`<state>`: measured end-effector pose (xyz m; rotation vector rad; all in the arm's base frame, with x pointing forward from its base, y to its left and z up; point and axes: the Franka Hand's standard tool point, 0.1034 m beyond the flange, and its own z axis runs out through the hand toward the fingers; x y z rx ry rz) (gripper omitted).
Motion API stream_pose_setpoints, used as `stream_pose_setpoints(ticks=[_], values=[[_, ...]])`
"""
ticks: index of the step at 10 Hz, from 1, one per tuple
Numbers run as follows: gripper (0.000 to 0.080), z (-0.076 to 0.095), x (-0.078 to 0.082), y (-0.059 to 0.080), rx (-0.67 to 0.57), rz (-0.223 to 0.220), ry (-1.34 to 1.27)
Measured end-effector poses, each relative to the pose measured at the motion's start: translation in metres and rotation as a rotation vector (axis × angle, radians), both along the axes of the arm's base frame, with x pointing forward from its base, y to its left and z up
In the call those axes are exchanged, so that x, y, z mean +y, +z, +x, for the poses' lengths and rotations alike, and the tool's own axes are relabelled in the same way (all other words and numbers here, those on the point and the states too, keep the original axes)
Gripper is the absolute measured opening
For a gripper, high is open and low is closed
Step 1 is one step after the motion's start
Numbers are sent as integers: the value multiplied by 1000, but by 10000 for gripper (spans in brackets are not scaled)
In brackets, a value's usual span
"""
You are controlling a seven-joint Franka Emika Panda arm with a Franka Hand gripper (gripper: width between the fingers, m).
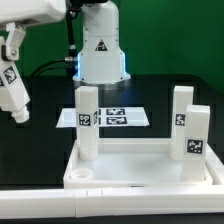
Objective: Assemble desk
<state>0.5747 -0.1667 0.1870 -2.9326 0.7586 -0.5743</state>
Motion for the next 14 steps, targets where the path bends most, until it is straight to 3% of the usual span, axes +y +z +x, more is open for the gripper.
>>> stream_pose_setpoints(ticks=[2, 4, 6, 8, 10, 13, 14], values=[[284, 2, 4, 0, 2, -3, -3], [284, 22, 58, 3, -17, -90, 137], [284, 31, 105, -11, 9, -126, 270], [284, 30, 95, -11, 6, -119, 247], [284, 31, 96, -12, -4, -129, 252], [284, 49, 99, -21, -172, -284, 315], [284, 50, 95, -20, -169, -287, 317]])
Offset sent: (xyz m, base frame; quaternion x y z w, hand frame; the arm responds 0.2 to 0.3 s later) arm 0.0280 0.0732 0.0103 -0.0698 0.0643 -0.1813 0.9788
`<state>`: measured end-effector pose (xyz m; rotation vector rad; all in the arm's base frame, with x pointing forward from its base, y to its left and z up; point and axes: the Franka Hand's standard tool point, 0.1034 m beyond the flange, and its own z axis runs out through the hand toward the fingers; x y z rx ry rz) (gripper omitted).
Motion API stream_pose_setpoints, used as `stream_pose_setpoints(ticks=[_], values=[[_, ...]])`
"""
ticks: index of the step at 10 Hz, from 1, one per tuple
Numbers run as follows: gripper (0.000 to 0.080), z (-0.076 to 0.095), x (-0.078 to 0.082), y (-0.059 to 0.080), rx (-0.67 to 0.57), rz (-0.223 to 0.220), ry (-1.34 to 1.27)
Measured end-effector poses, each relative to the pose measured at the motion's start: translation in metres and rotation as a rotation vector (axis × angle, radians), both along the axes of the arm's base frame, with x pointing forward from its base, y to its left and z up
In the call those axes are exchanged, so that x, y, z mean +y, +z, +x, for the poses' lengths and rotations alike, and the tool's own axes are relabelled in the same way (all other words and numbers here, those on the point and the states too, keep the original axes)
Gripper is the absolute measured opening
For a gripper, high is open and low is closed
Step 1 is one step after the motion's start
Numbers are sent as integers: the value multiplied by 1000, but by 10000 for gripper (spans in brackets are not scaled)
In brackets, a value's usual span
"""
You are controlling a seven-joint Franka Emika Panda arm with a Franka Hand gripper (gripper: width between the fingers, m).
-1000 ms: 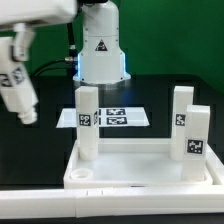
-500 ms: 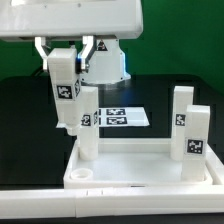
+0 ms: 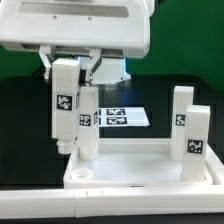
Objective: Assemble desk
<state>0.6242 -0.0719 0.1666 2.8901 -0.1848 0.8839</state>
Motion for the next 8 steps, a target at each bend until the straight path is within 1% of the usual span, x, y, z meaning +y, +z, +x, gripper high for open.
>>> stream_pose_setpoints(ticks=[4, 6, 7, 8], values=[[284, -1, 4, -4, 8, 4, 6], [284, -2, 9, -9, 17, 25, 10], [284, -4, 20, -12, 24, 41, 14], [284, -5, 31, -15, 37, 47, 26]])
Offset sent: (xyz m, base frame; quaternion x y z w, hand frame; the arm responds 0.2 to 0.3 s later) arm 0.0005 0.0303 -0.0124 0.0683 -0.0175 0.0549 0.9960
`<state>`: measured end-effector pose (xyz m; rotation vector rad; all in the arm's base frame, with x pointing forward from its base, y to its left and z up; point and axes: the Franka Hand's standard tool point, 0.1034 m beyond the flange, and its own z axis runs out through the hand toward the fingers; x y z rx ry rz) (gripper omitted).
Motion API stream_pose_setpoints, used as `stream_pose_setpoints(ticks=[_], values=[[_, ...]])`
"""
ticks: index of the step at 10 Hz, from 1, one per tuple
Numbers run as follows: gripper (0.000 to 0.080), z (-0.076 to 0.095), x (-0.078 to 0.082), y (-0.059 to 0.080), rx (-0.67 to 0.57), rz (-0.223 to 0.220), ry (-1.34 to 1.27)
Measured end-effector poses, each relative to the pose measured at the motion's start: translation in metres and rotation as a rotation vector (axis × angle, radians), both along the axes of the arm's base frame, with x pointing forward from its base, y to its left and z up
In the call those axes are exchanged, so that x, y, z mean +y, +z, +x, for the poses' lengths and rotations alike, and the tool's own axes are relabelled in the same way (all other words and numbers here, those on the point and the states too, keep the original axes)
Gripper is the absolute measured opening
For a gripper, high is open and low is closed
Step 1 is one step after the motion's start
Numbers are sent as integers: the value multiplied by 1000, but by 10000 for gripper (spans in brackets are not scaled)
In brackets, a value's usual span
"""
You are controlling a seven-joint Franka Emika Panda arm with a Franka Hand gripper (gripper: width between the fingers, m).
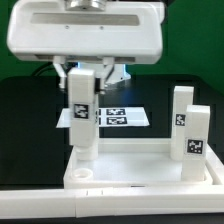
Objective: Assemble desk
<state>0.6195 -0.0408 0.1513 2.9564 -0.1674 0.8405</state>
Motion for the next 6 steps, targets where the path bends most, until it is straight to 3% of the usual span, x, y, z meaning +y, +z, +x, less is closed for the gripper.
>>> stream_pose_setpoints(ticks=[4, 6], values=[[284, -1, -7, -1, 4, -17, 15], [284, -4, -39, -3, 18, -36, 17]])
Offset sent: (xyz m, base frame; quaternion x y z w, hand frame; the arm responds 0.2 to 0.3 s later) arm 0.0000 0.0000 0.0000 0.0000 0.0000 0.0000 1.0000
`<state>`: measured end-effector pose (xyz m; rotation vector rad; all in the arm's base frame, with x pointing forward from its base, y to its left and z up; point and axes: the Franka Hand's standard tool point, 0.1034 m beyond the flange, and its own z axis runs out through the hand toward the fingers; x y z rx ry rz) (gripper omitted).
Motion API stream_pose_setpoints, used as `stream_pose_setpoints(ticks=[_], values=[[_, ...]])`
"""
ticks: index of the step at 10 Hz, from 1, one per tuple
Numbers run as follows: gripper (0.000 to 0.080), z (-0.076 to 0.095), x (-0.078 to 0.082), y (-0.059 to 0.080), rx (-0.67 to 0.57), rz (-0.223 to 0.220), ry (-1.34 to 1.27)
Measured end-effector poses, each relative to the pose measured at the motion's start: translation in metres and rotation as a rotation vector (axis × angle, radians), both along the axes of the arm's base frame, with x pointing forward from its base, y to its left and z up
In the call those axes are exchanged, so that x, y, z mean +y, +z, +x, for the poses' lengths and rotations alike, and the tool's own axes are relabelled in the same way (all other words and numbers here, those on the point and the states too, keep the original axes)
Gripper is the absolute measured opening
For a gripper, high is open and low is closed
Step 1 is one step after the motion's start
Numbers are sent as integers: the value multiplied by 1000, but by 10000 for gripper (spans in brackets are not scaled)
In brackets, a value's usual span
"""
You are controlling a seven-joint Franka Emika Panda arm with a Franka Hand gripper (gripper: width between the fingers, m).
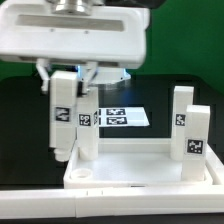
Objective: Assemble desk
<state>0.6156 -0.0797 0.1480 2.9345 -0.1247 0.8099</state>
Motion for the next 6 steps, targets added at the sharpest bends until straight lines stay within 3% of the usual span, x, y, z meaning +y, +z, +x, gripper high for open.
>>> stream_pose_setpoints(ticks=[1, 3, 6], values=[[284, 0, -2, -1, -2, 10, -7], [284, 2, 14, -4, -14, 17, 9], [284, 2, 24, -15, -9, 21, 17]])
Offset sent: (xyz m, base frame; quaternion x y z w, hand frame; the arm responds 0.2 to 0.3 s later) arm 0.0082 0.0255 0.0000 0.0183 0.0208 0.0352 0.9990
